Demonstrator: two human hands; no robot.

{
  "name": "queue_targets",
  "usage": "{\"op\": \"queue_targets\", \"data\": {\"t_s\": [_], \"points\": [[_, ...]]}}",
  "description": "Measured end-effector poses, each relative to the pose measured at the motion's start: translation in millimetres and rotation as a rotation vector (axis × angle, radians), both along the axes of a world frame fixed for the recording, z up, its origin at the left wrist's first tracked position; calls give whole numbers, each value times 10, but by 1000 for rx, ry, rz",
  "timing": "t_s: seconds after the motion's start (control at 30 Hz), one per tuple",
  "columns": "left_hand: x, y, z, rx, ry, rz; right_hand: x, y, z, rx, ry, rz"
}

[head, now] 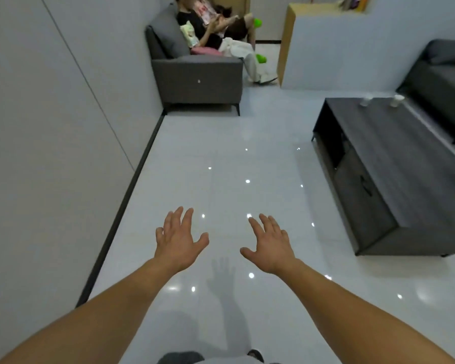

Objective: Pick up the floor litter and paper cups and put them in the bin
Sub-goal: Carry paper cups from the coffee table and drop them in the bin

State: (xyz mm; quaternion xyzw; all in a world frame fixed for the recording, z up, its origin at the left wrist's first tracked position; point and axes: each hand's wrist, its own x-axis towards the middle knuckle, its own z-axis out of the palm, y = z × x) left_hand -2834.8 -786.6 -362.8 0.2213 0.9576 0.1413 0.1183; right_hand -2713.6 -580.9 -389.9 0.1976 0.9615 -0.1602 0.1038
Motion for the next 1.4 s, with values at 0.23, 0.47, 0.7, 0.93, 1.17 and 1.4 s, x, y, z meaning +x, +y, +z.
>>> {"op": "queue_targets", "data": {"t_s": [0.23, 0.47, 0.7, 0.93, 1.17, 1.4], "points": [[-358, 1402, -91, -19, 11, -195, 84, 1104, -123, -58, -26, -247], [-1271, 2876, -300, 32, -27, -301, -691, 2364, -163, -13, -32, -356], [-2249, 4196, -260, 45, -50, -400, -1437, 3522, -78, -9, -69, -474], [-2841, 5460, -359, 10, -70, -426, -1941, 4747, -267, -56, -126, -532], [-3408, 7082, -334, -20, -32, -406, -2566, 6444, -345, -75, -89, -479], [-3777, 8448, -268, -12, -64, -399, -3062, 7963, -181, -82, -99, -480]]}}
